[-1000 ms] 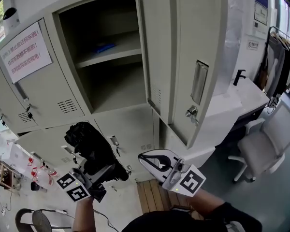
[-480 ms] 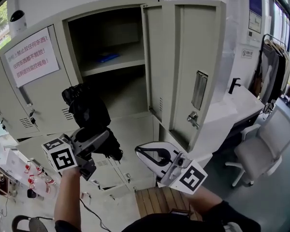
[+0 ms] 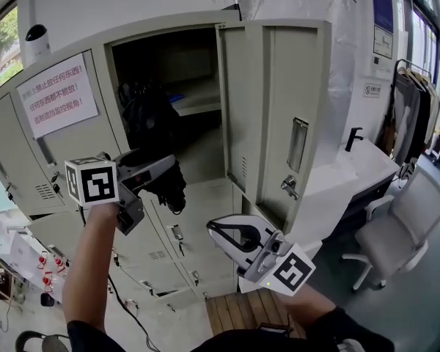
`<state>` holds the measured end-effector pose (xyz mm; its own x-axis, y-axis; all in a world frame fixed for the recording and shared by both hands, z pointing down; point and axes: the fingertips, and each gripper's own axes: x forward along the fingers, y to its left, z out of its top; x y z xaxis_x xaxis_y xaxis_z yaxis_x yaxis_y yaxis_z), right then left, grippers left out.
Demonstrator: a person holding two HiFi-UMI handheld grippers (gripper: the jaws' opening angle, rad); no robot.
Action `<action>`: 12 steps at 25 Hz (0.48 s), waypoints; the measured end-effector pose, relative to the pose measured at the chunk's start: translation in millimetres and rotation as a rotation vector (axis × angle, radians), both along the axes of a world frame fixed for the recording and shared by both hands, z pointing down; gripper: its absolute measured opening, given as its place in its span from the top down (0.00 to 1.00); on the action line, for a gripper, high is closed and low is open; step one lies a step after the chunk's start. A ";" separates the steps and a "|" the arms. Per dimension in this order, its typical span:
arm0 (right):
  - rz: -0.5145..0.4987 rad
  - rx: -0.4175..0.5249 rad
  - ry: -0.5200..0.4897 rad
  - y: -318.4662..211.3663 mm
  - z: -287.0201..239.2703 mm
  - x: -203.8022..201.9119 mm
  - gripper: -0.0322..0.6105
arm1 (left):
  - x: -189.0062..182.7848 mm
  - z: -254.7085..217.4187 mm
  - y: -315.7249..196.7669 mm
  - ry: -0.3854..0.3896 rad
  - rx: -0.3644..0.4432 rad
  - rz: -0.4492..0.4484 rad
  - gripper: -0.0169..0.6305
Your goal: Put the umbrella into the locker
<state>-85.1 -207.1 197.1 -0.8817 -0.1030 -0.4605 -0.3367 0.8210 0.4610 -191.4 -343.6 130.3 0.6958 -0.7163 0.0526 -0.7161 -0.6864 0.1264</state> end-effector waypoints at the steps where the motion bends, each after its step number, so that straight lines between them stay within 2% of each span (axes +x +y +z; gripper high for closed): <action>1: 0.007 0.013 -0.002 0.5 -4.5 0.5 0.93 | 1.0 -5.5 -5.6 -0.003 -0.004 -0.004 0.54; 8: 0.081 0.103 0.017 1.6 -38.6 -5.2 0.93 | -0.3 -26.2 -48.9 -0.028 -0.062 -0.064 0.54; 12: 0.130 0.049 0.038 -11.7 -59.8 -12.6 0.93 | -6.3 -40.7 -66.0 -0.065 -0.065 -0.120 0.54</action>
<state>-97.6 -218.7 137.3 -0.8792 -0.1957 -0.4343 -0.4202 0.7481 0.5136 -197.8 -409.7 89.7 0.5994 -0.7874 0.1440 -0.8004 -0.5876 0.1187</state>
